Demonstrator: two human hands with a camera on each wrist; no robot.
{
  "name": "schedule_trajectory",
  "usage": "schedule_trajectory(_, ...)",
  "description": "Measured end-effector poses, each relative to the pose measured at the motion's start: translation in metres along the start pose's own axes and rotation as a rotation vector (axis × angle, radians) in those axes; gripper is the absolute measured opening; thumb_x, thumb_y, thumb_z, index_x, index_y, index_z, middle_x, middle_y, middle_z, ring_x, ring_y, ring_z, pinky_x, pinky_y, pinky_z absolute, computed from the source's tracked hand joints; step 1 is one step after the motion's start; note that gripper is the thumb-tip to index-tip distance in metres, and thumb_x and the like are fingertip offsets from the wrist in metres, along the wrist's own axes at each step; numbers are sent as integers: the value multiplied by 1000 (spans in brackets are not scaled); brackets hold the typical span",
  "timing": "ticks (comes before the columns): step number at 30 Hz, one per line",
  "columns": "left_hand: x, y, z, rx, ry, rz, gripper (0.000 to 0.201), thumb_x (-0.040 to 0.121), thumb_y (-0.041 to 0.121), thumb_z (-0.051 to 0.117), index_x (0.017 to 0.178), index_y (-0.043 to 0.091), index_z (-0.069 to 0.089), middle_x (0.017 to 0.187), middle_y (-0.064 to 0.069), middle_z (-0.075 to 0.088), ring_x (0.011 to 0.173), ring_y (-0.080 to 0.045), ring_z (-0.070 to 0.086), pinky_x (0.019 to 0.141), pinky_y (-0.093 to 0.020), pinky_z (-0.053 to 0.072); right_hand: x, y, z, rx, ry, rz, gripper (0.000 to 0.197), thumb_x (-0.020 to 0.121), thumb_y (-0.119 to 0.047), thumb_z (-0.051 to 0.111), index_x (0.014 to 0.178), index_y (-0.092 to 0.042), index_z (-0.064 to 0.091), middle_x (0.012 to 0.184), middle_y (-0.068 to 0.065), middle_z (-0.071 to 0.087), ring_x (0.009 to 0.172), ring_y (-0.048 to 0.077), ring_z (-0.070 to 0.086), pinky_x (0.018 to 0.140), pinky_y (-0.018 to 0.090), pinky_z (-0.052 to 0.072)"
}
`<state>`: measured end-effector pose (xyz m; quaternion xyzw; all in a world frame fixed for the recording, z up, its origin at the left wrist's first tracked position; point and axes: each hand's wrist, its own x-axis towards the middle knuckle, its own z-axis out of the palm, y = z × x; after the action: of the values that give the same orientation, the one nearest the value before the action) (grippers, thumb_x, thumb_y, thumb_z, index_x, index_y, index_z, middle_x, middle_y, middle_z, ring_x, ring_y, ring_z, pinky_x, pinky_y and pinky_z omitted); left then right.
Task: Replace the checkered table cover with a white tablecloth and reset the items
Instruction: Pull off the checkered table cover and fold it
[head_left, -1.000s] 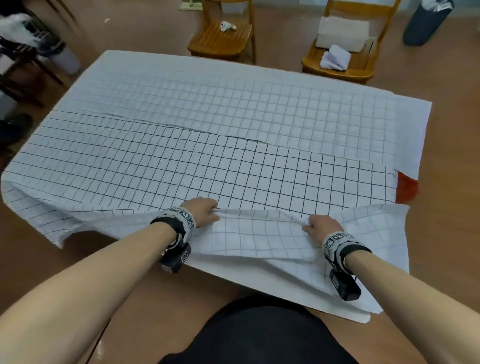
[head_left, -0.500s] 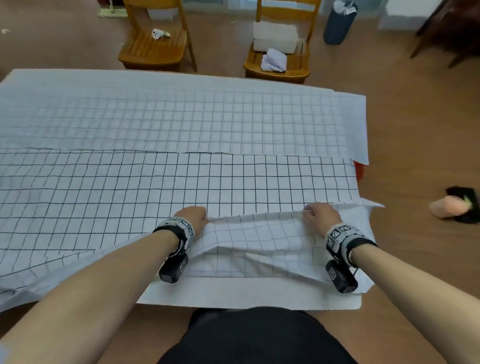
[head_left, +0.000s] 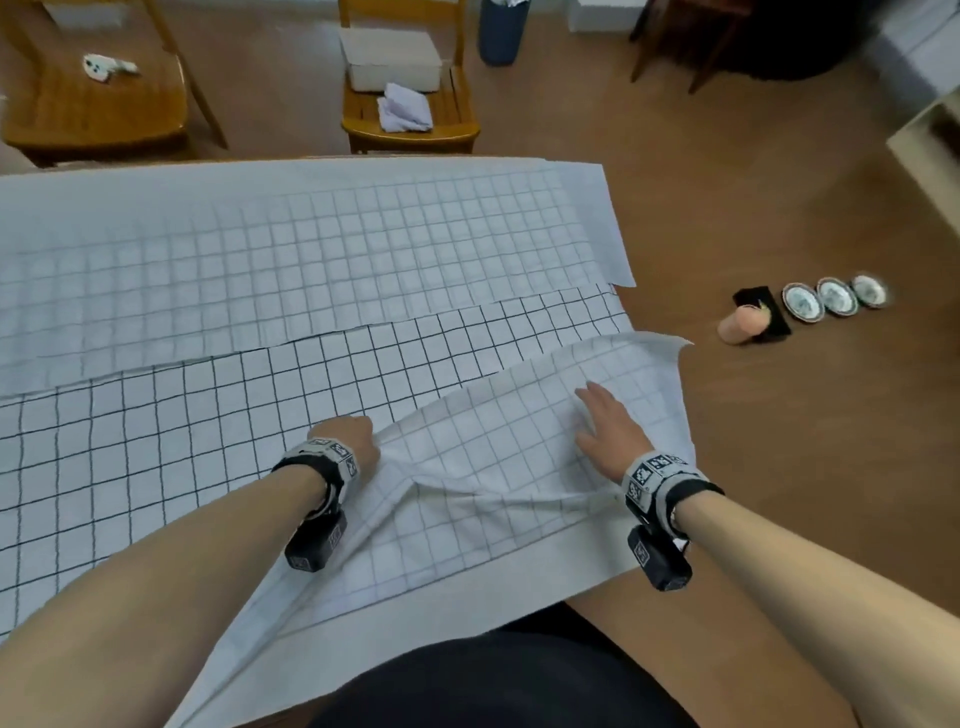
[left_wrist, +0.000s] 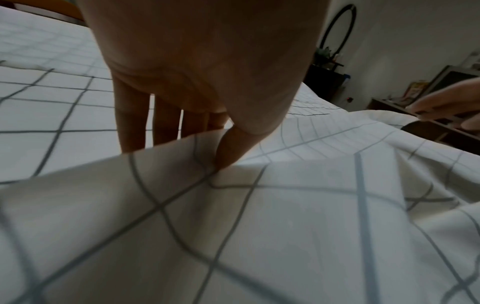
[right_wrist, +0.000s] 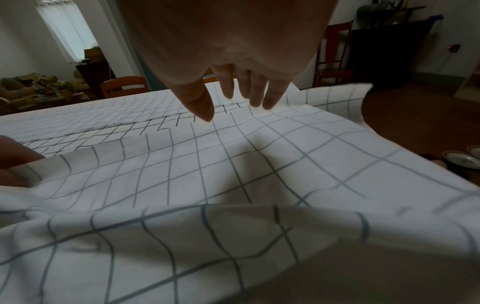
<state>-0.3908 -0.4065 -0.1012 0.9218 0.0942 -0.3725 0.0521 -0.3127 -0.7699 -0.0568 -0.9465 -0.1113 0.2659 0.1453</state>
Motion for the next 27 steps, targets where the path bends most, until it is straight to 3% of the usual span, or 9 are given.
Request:
schedule_trajectory(2, 4, 9, -9, 8, -27, 38, 26, 91, 29, 45, 110, 15, 55, 106, -4, 62, 89, -22, 58, 77, -31, 48, -8, 8, 3, 12, -61, 49, 64, 97, -16, 49, 156, -15, 23, 165, 2, 13, 150, 21, 20, 119, 35, 21)
schedule_trajectory(7, 14, 46, -29, 26, -85, 139, 31, 92, 38, 46, 110, 14, 56, 112, -6, 64, 92, -24, 59, 82, -33, 50, -12, 29, 2, 98, -128, 165, 60, 97, -17, 50, 154, -18, 32, 160, 2, 30, 144, 22, 34, 116, 36, 30)
schedule_trajectory(10, 18, 76, -39, 40, -76, 164, 28, 94, 37, 48, 108, 14, 55, 101, -3, 60, 88, -22, 58, 78, -32, 49, -6, 41, -5, 122, -145, 169, 59, 96, -17, 51, 152, -20, 35, 158, 1, 35, 141, 22, 38, 113, 36, 34)
schedule_trajectory(13, 23, 108, -46, 22, -50, 171, 26, 95, 35, 46, 111, 15, 52, 104, -3, 57, 88, -23, 54, 74, -31, 43, 8, 56, -18, 103, -157, 118, 56, 96, -19, 52, 150, -20, 37, 157, 0, 35, 140, 22, 40, 112, 37, 36)
schedule_trajectory(19, 46, 171, -59, -49, 25, 138, 17, 97, 25, 40, 103, 14, 51, 106, -6, 59, 87, -24, 54, 73, -33, 42, 67, 103, -57, 117, -114, 41, 50, 94, -18, 53, 143, -20, 45, 150, 0, 41, 133, 23, 46, 107, 37, 40)
schedule_trajectory(22, 60, 193, -64, -77, 31, 125, 16, 97, 22, 41, 90, 14, 53, 102, -7, 58, 91, -27, 57, 73, -34, 45, 105, 125, -77, 39, -92, -26, 51, 93, -17, 54, 143, -19, 44, 150, 1, 38, 135, 22, 41, 107, 38, 39)
schedule_trajectory(27, 78, 208, -73, -45, 84, 113, 13, 94, 14, 49, 101, 10, 59, 121, -7, 44, 105, -29, 49, 81, -42, 48, 156, 140, -93, -79, 5, -214, 60, 88, -16, 58, 145, -15, 41, 153, 3, 33, 143, 23, 28, 113, 39, 34)
